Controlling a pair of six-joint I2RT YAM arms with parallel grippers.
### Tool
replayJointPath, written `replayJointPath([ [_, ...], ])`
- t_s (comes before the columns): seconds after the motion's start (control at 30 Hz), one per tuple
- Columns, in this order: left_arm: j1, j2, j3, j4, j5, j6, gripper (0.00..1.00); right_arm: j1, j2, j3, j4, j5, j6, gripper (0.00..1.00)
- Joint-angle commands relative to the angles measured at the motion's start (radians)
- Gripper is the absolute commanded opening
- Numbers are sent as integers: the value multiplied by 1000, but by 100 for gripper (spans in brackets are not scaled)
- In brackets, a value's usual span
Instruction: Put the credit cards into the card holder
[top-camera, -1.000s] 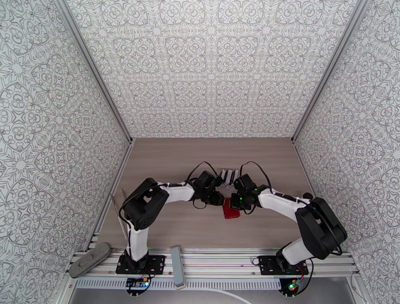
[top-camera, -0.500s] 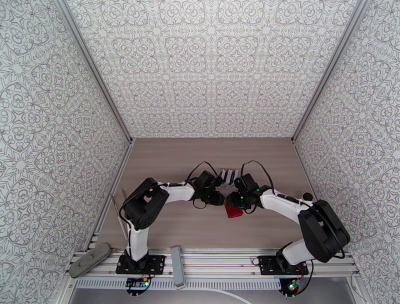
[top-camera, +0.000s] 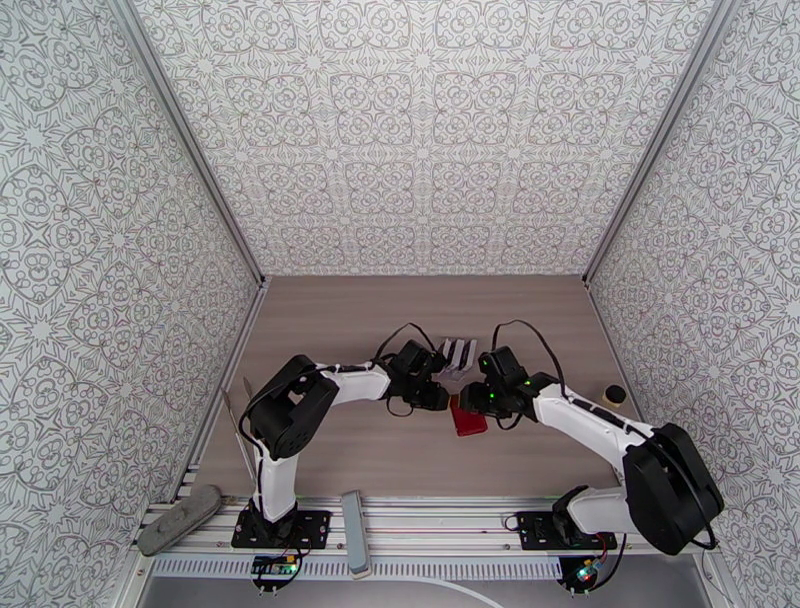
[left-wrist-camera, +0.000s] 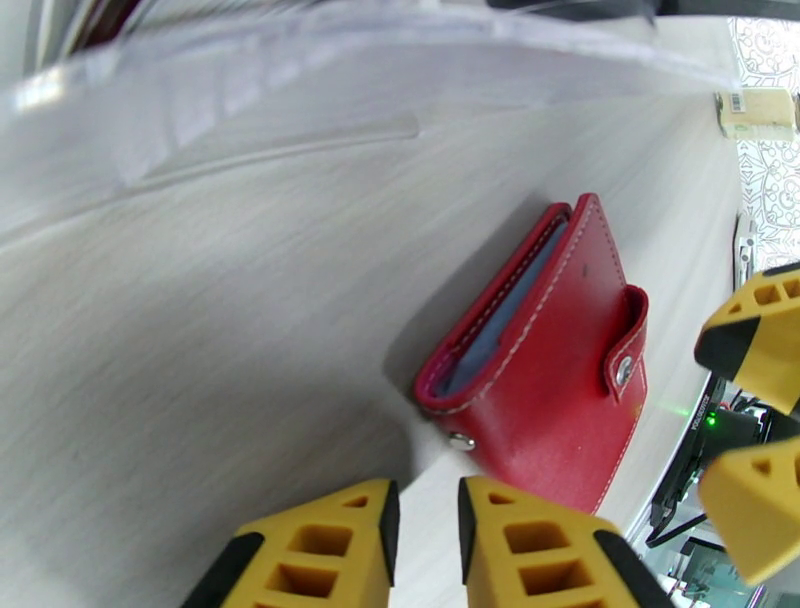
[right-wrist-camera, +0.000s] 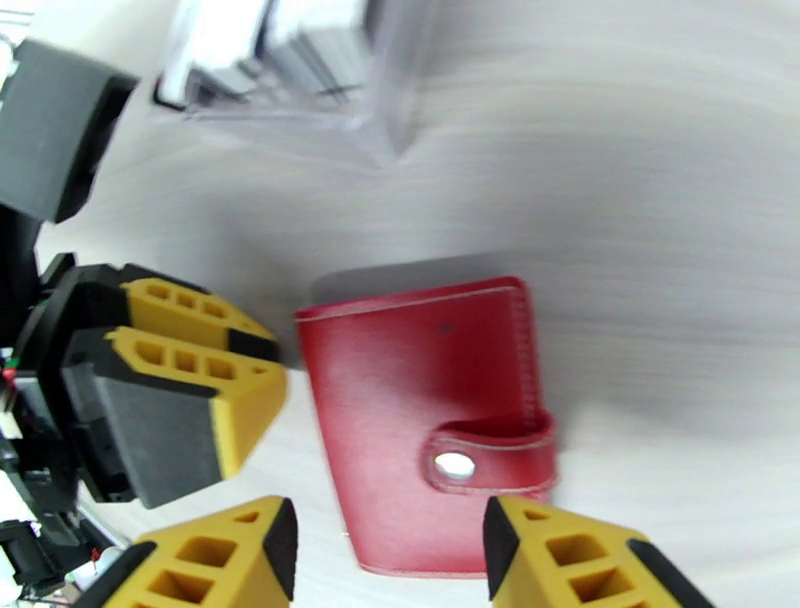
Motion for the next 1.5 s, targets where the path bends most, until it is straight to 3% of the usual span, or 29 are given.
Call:
replayJointPath([
  [0.0,14,7,-15,-84,-102,28,28,-15,2,-2,-42,67,4,54],
  [0.2,25,-66,-30,-124,-138,36,32,-35,67,-6,-23,91,-1,55],
  [0.47,66,-176,-101,-152,-176,34,35,-11,66,-76,69,46,19,66],
  [0.9,166,-326,-207,-159,-200,40,37,58,86,-71,68,63,47,66],
  [1.47,227,-376,-243,-159,-200,53,37,106,83,-40,40,64,59,66],
])
